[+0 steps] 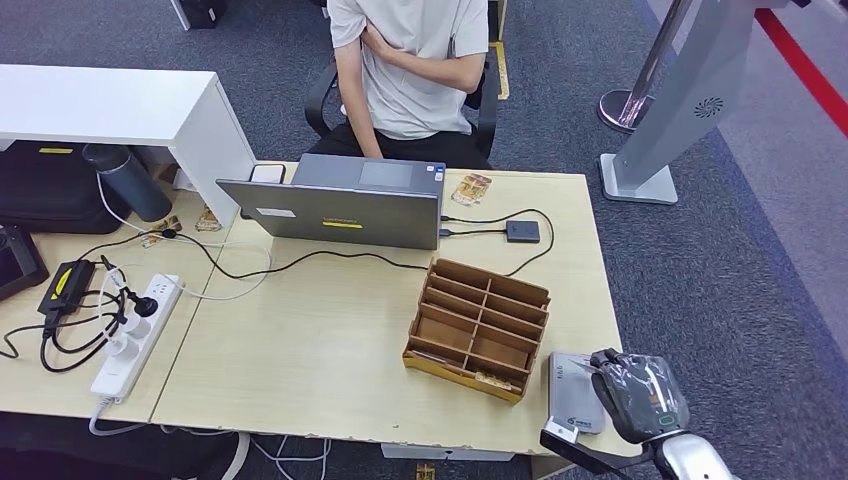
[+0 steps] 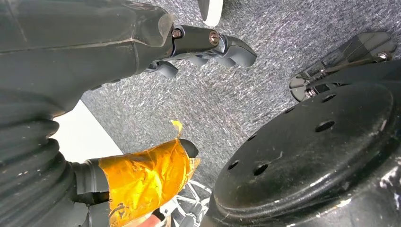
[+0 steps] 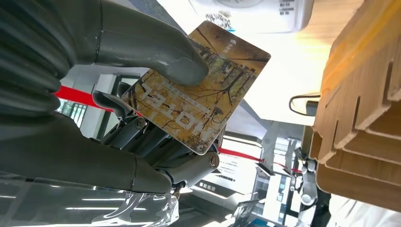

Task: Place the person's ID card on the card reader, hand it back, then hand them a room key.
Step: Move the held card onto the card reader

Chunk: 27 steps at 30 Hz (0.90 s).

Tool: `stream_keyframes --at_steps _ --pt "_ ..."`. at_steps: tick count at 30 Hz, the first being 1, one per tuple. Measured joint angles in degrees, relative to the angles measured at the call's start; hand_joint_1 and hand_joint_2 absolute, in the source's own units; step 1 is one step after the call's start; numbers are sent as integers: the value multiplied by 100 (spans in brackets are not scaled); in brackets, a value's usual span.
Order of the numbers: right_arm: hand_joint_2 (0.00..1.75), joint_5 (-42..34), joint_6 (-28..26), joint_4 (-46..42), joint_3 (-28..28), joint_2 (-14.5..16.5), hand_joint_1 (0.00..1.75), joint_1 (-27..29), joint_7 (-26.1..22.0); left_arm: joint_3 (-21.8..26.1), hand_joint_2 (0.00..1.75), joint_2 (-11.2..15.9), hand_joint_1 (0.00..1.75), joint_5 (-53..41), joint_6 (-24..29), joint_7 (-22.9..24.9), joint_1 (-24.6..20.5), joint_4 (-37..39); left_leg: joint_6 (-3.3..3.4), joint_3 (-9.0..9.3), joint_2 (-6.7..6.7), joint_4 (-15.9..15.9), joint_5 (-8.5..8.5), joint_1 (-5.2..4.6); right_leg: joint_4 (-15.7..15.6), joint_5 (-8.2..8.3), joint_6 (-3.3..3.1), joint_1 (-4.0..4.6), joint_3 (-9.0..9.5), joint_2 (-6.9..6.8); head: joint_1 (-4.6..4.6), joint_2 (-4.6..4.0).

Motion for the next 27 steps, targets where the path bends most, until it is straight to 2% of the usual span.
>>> stream_keyframes --at_steps 20,27 --pt "175 -261 43 -154 32 -4 175 316 366 70 175 58 0 10 40 -48 19 3 0 2 1 0 0 0 0 0 0 0 2 1 1 0" --pt "175 -164 -13 -229 16 5 175 -71 108 90 175 71 0 -63 12 -48 14 3 -1 3 9 0 1 0 1 2 -2 0 3 8 0 0"
